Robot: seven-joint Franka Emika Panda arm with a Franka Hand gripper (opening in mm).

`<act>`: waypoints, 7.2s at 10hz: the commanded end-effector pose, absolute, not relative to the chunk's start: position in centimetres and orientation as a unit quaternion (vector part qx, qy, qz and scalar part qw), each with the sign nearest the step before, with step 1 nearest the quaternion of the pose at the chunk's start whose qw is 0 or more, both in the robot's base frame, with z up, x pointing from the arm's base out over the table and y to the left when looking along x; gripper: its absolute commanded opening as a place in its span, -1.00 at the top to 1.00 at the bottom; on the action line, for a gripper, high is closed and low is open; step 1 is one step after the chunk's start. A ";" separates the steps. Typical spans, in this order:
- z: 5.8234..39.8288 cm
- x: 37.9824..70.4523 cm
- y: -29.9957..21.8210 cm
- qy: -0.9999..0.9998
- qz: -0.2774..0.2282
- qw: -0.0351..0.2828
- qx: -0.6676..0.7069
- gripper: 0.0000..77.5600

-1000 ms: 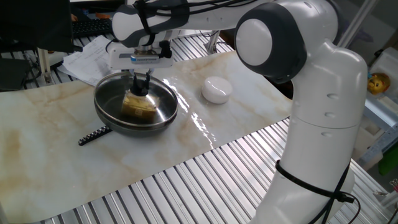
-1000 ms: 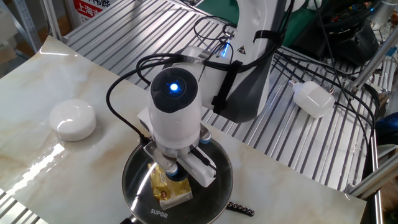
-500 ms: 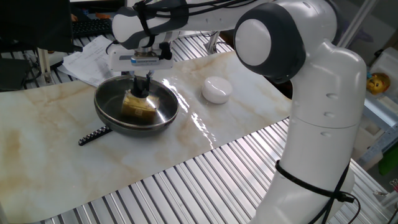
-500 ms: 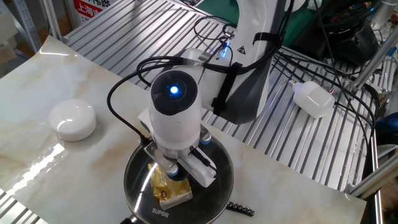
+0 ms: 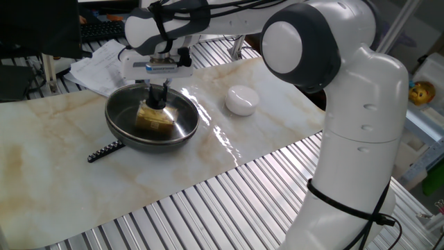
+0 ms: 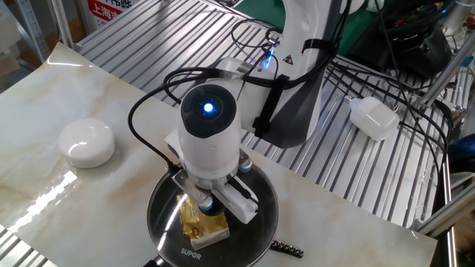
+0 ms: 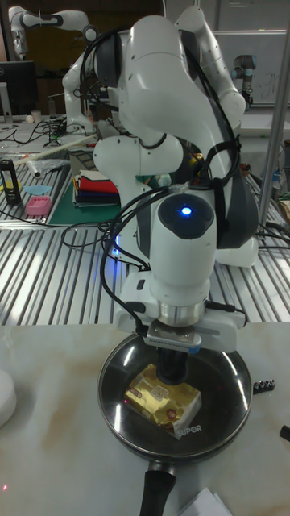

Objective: Cover the pot with the lid

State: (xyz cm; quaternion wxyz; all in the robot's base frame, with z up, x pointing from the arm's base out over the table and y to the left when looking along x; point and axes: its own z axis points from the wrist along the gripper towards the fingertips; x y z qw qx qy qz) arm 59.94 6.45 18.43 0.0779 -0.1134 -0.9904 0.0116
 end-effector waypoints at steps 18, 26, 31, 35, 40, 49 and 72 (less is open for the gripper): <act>18.9 60.4 6.5 -0.991 0.006 0.066 -0.117 0.95; 18.8 60.4 6.5 -0.991 0.004 0.067 -0.115 0.95; 18.6 60.3 6.5 -0.991 0.005 0.068 -0.115 0.95; 18.5 60.2 6.6 -0.991 0.006 0.069 -0.114 0.95; 18.4 60.1 6.6 -0.991 0.006 0.069 -0.115 0.95; 18.2 60.1 6.5 -0.991 0.008 0.068 -0.113 0.95; 18.0 59.9 6.6 -0.990 0.007 0.065 -0.125 -1.00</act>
